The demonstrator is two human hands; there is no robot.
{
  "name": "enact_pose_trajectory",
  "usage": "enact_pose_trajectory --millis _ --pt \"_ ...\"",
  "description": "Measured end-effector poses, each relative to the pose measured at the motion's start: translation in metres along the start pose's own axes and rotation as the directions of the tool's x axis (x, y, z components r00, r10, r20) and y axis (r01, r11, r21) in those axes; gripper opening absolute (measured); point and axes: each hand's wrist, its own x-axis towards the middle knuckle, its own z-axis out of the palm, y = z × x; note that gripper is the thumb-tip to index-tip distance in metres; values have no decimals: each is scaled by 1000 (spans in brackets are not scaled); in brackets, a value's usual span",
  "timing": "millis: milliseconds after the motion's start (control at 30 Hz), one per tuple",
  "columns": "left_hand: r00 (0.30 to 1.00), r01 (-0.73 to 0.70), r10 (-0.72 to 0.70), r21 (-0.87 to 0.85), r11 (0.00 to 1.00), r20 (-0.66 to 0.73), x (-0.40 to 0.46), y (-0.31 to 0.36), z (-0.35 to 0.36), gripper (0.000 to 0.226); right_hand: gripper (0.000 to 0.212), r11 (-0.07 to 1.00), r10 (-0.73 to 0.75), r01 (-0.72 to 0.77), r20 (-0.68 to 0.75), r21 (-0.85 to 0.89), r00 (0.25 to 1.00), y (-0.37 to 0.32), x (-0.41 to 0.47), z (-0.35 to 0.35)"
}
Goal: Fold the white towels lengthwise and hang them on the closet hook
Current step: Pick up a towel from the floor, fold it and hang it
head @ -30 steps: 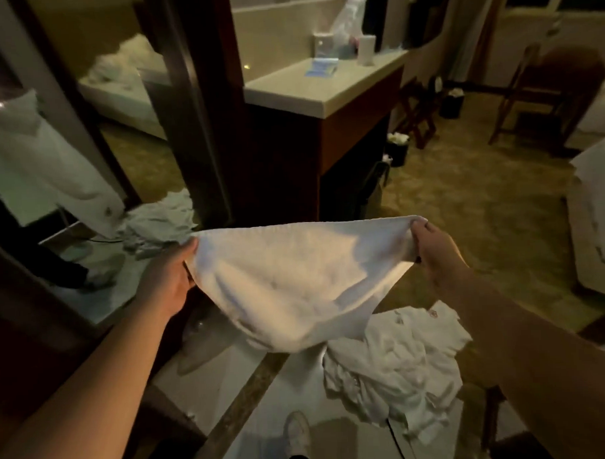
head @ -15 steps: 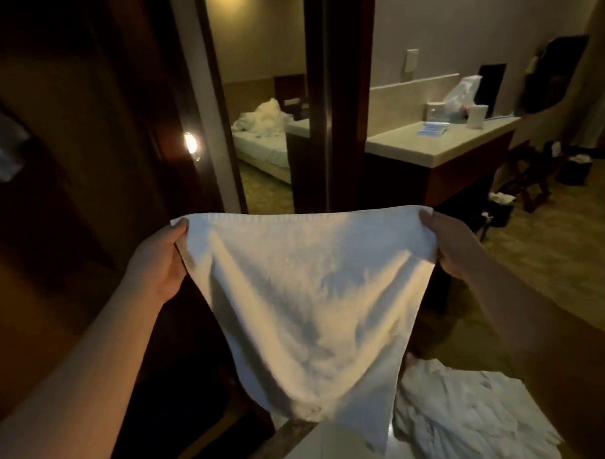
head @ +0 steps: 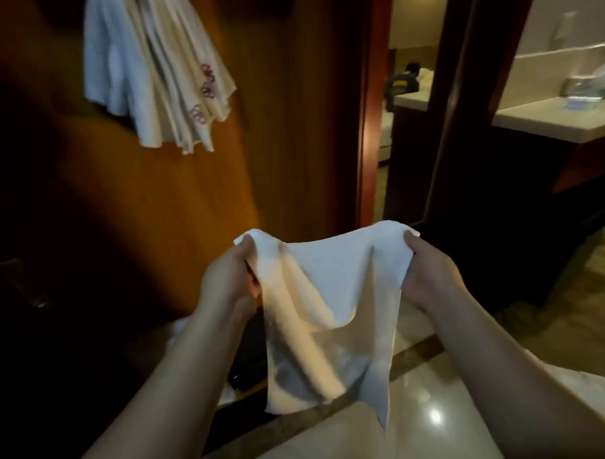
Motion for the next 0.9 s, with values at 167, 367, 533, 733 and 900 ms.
enact_pose_trajectory --millis 167,367,533,733,900 --pt "995 -89 91 85 992 -30 -37 4 -52 41 27 986 -108 114 55 -122 993 38 -89 95" --pt "988 -147 136 168 975 77 -77 4 -81 36 35 839 -304 395 279 -375 911 67 -161 153" --pt "963 -268 250 256 929 101 -100 10 -105 29 34 801 -306 469 420 -372 855 73 -188 177" --pt "935 -302 243 224 926 257 -112 15 -129 39 22 757 -280 549 584 -353 762 78 -204 184" --pt "919 -326 271 164 931 288 -115 16 -139 55 54 741 -279 584 640 -332 716 78 -205 179"
